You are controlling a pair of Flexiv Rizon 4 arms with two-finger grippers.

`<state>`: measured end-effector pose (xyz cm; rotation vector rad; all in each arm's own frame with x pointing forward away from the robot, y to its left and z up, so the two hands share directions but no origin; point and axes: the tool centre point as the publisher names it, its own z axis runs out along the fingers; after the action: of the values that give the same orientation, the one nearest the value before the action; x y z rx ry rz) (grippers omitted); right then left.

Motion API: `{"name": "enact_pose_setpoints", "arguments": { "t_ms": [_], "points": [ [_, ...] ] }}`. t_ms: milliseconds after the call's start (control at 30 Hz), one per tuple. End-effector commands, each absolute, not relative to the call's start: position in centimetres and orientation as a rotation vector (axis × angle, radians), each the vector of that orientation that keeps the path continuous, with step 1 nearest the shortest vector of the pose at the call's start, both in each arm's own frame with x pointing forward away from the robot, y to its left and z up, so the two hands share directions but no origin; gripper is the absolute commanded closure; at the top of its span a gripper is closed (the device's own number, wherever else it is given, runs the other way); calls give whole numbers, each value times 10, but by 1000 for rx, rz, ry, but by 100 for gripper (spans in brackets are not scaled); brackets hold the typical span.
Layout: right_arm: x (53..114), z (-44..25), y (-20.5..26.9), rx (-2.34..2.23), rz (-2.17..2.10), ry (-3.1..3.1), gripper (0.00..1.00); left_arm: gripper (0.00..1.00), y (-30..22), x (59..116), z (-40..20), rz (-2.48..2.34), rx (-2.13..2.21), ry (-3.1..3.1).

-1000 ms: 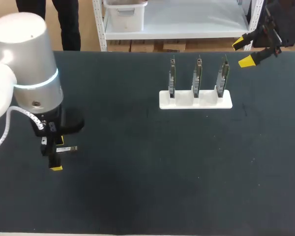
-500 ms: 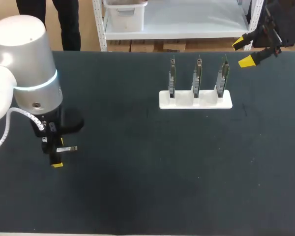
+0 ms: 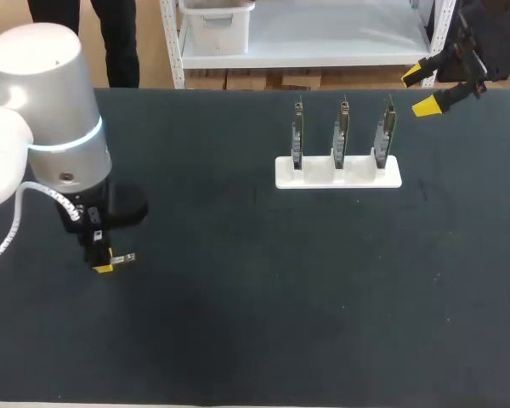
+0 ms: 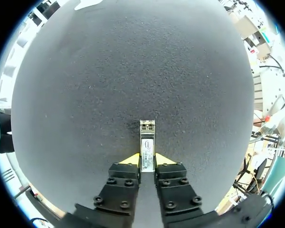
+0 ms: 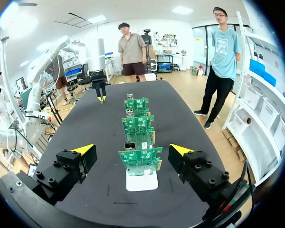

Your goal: Pick up the optical module with the left hand, and insert it into the network port with the right hand.

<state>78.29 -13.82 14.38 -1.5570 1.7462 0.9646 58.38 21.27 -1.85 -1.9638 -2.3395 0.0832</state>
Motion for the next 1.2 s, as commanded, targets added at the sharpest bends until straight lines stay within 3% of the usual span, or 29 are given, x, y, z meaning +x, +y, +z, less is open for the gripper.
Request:
{"name": "enact_pose_setpoints", "arguments": {
  "t_ms": [33,700,1200],
  "points": [
    [781,144,-138,-1555,959,1746,0,100,209,589,-18,93,-1964,-2357],
    [781,144,-138,-1555,959,1746,0,100,171,691,98,381,-2144,-2851],
    [781,144,-138,-1555,959,1746,0,100,76,763,155,530,-2471,-2787]
  ]
}}
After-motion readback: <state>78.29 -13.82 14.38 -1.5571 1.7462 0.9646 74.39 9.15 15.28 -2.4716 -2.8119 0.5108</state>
